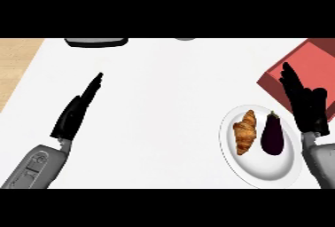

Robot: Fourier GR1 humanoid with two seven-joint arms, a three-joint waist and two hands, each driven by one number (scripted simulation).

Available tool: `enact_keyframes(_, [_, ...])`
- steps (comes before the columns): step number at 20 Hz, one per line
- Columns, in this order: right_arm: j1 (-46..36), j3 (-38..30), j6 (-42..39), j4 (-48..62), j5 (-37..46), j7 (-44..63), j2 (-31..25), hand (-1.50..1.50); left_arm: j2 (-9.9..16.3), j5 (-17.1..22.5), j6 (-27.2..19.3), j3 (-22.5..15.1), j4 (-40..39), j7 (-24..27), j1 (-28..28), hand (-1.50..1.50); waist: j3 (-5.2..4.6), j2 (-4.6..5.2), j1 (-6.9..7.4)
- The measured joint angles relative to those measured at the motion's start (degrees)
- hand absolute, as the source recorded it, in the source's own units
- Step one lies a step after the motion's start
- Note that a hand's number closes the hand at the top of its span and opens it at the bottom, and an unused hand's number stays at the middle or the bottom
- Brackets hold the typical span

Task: Pick the eggplant from the plate and place it in the cardboard box

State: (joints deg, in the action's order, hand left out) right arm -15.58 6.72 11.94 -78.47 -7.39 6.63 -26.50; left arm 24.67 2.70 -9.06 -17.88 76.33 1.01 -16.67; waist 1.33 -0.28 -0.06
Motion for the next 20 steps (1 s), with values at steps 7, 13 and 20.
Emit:
enact_keyframes(7, [4.7,-4.6,17.5,-0.6,4.6,3.0,5.3,-1.50,-1.7,1.9,1.3,0.0,4.3,-0.9,0.8,0.00,-0.93,-1.32,-2.25])
enact_keyframes(13, [14.4,3.5,27.4,7.0,25.5,7.6,-1.5,-1.50,-4.0,3.8,2.8,-1.3,6.1,-1.3,1.0,0.00,-2.49,-0.15,-0.85])
enact_keyframes(20, [16.7,10.9,28.1,3.6,46.6,25.4,-6.2,-1.50,-4.7,4.7,3.7,-1.8,7.3,-2.3,1.9,0.00,-2.38,-0.36,-0.34])
